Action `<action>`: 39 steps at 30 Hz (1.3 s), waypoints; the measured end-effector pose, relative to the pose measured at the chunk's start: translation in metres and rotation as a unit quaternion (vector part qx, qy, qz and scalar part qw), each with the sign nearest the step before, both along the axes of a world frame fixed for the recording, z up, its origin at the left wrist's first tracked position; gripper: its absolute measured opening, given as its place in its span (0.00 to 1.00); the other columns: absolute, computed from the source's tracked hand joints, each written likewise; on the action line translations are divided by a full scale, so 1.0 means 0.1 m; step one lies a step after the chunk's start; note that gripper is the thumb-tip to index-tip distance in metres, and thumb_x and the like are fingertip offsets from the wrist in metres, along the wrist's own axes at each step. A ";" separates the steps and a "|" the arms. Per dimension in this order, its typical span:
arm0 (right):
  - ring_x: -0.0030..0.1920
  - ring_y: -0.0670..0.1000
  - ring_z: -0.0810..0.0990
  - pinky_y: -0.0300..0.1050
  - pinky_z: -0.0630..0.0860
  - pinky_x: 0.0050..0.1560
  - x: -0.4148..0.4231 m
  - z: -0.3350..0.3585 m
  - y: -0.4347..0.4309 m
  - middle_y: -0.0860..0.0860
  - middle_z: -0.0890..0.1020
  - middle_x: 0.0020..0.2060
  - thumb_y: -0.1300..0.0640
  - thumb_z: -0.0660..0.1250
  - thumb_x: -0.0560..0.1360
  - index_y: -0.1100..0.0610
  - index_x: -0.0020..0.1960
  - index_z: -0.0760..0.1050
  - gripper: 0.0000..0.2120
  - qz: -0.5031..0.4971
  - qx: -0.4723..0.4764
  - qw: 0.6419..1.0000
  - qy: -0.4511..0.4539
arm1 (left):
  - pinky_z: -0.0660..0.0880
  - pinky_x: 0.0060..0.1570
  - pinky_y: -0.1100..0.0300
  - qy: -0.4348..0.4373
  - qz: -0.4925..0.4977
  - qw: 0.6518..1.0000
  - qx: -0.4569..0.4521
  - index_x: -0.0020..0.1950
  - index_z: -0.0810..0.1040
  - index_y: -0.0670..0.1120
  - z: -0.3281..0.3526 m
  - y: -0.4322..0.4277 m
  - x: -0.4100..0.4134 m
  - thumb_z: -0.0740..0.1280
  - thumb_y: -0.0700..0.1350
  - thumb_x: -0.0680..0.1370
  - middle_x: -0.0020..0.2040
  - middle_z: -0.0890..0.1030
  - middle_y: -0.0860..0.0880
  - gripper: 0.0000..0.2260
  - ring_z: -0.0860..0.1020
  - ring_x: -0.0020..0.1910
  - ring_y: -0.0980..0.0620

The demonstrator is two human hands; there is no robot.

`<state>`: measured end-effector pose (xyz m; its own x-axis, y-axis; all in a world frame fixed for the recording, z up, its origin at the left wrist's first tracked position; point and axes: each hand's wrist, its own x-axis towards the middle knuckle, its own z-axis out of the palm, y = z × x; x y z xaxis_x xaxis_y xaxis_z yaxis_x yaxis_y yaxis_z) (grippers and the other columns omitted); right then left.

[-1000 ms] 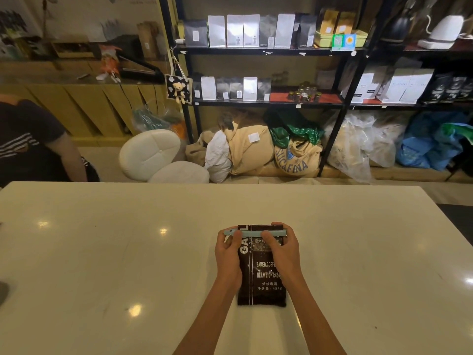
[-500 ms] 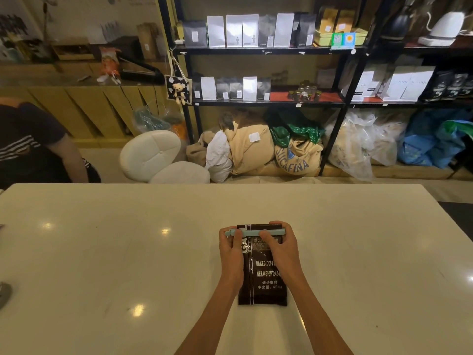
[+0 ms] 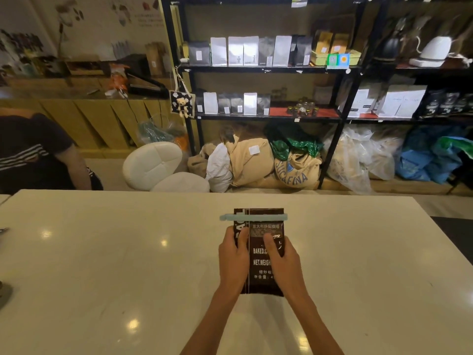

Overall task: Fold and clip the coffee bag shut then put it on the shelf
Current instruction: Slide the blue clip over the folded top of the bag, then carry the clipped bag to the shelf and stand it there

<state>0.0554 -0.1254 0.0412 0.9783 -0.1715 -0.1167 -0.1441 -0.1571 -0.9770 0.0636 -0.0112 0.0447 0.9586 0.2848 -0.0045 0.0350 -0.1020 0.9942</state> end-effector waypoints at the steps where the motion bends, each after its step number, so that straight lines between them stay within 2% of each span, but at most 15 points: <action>1: 0.42 0.45 0.85 0.41 0.81 0.44 -0.02 0.03 0.00 0.48 0.85 0.44 0.34 0.60 0.71 0.51 0.55 0.76 0.24 -0.035 -0.031 0.999 -0.017 | 0.78 0.37 0.70 -0.005 0.000 1.000 -0.003 0.54 0.76 0.44 0.08 -0.04 -0.01 0.59 0.46 0.83 0.43 0.83 0.52 0.09 0.82 0.40 0.65; 4: 0.41 0.48 0.84 0.45 0.82 0.43 0.03 0.16 -0.12 0.49 0.84 0.41 0.38 0.55 0.78 0.53 0.52 0.78 0.22 -0.095 -0.121 0.987 -0.047 | 0.79 0.42 0.64 0.013 -0.042 0.998 -0.037 0.57 0.73 0.46 0.25 -0.17 0.00 0.57 0.50 0.83 0.46 0.82 0.51 0.10 0.83 0.42 0.58; 7: 0.38 0.50 0.82 0.37 0.75 0.36 0.03 0.31 -0.33 0.50 0.81 0.37 0.42 0.51 0.81 0.57 0.50 0.80 0.25 -0.138 -0.153 0.976 -0.062 | 0.81 0.51 0.53 0.048 -0.123 0.991 -0.034 0.61 0.65 0.53 0.28 -0.34 -0.09 0.57 0.55 0.82 0.52 0.80 0.53 0.10 0.83 0.49 0.55; 9: 0.36 0.51 0.80 0.38 0.71 0.35 0.00 0.40 -0.48 0.52 0.80 0.36 0.44 0.49 0.82 0.60 0.48 0.81 0.27 -0.155 -0.164 0.972 -0.070 | 0.81 0.54 0.49 0.043 -0.130 0.991 -0.011 0.61 0.65 0.55 0.28 -0.48 -0.19 0.58 0.56 0.81 0.52 0.81 0.55 0.11 0.83 0.51 0.54; 12: 0.38 0.51 0.82 0.40 0.75 0.38 -0.09 0.46 -0.68 0.52 0.83 0.37 0.42 0.47 0.81 0.58 0.45 0.80 0.28 -0.134 -0.058 0.988 -0.053 | 0.82 0.45 0.57 -0.001 -0.090 0.995 0.040 0.58 0.67 0.51 0.35 -0.66 -0.29 0.56 0.56 0.82 0.46 0.83 0.54 0.11 0.84 0.44 0.56; 14: 0.42 0.50 0.84 0.41 0.77 0.41 -0.18 0.50 -0.81 0.53 0.84 0.40 0.38 0.46 0.80 0.54 0.48 0.79 0.28 -0.090 0.017 0.996 -0.018 | 0.82 0.41 0.59 -0.021 -0.068 0.995 0.067 0.55 0.68 0.51 0.37 -0.76 -0.32 0.54 0.54 0.83 0.43 0.83 0.53 0.08 0.83 0.41 0.56; 16: 0.42 0.46 0.84 0.38 0.76 0.40 -0.30 0.51 -0.96 0.49 0.84 0.43 0.34 0.47 0.75 0.52 0.54 0.75 0.28 -0.035 -0.003 0.999 -0.022 | 0.83 0.42 0.54 -0.032 -0.056 0.995 0.080 0.52 0.68 0.55 0.37 -0.88 -0.35 0.53 0.53 0.83 0.41 0.83 0.52 0.07 0.84 0.40 0.55; 19: 0.42 0.43 0.83 0.34 0.76 0.39 -0.47 0.46 -1.12 0.45 0.82 0.44 0.32 0.53 0.69 0.49 0.58 0.70 0.27 -0.004 -0.080 0.996 -0.038 | 0.82 0.37 0.59 -0.034 -0.055 0.995 0.075 0.53 0.70 0.52 0.35 -1.05 -0.41 0.53 0.51 0.83 0.41 0.83 0.52 0.08 0.84 0.39 0.59; 22: 0.40 0.41 0.83 0.29 0.76 0.36 -0.58 0.36 -1.33 0.43 0.82 0.40 0.36 0.55 0.74 0.51 0.54 0.74 0.21 -0.053 -0.083 0.994 -0.051 | 0.81 0.37 0.61 -0.026 -0.066 0.996 0.053 0.53 0.71 0.48 0.33 -1.27 -0.48 0.53 0.50 0.84 0.40 0.83 0.52 0.09 0.83 0.38 0.62; 25: 0.38 0.45 0.85 0.34 0.78 0.36 -0.63 0.31 -1.54 0.49 0.85 0.37 0.44 0.53 0.81 0.56 0.47 0.80 0.22 -0.100 -0.041 0.993 -0.042 | 0.81 0.40 0.53 -0.017 -0.083 0.995 0.056 0.49 0.72 0.48 0.30 -1.47 -0.53 0.52 0.51 0.84 0.38 0.81 0.50 0.12 0.81 0.36 0.59; 28: 0.40 0.50 0.85 0.40 0.79 0.38 -0.68 0.27 -1.67 0.53 0.85 0.38 0.45 0.50 0.82 0.59 0.45 0.80 0.26 -0.143 -0.015 0.990 -0.015 | 0.79 0.40 0.44 -0.016 -0.113 0.990 0.082 0.43 0.68 0.50 0.29 -1.60 -0.53 0.50 0.50 0.84 0.39 0.79 0.40 0.13 0.79 0.36 0.51; 31: 0.40 0.52 0.86 0.50 0.83 0.43 -0.72 0.26 -1.74 0.55 0.85 0.38 0.43 0.49 0.82 0.58 0.43 0.80 0.27 -0.183 -0.014 0.983 -0.012 | 0.76 0.38 0.50 -0.029 -0.136 0.987 0.083 0.42 0.66 0.45 0.28 -1.68 -0.53 0.49 0.49 0.84 0.36 0.75 0.43 0.15 0.73 0.34 0.58; 33: 0.41 0.53 0.86 0.53 0.83 0.46 -0.76 0.26 -1.76 0.55 0.86 0.38 0.42 0.49 0.82 0.57 0.43 0.80 0.27 -0.203 -0.001 0.979 -0.002 | 0.74 0.40 0.54 -0.024 -0.143 0.987 0.072 0.44 0.68 0.39 0.25 -1.71 -0.51 0.49 0.49 0.84 0.36 0.74 0.47 0.18 0.72 0.34 0.58; 36: 0.42 0.54 0.86 0.50 0.83 0.45 -0.80 0.30 -1.83 0.56 0.86 0.39 0.43 0.49 0.82 0.58 0.43 0.79 0.27 -0.205 0.019 0.979 0.004 | 0.78 0.44 0.53 0.015 -0.144 0.989 -0.009 0.45 0.72 0.40 0.23 -1.79 -0.51 0.49 0.51 0.84 0.41 0.79 0.42 0.19 0.79 0.41 0.51; 39: 0.40 0.54 0.86 0.44 0.79 0.40 -0.82 0.36 -1.91 0.56 0.85 0.37 0.42 0.47 0.82 0.59 0.40 0.77 0.29 -0.213 0.071 0.974 0.032 | 0.79 0.42 0.62 0.068 -0.157 0.980 -0.097 0.49 0.78 0.45 0.24 -1.85 -0.57 0.48 0.55 0.84 0.45 0.85 0.46 0.23 0.85 0.44 0.52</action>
<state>-0.0263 -0.3164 0.0767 0.8121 -0.5377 -0.2266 -0.2270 0.0666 -0.9716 0.0071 -0.1958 0.0689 0.9857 -0.0428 -0.1629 0.1653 0.0619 0.9843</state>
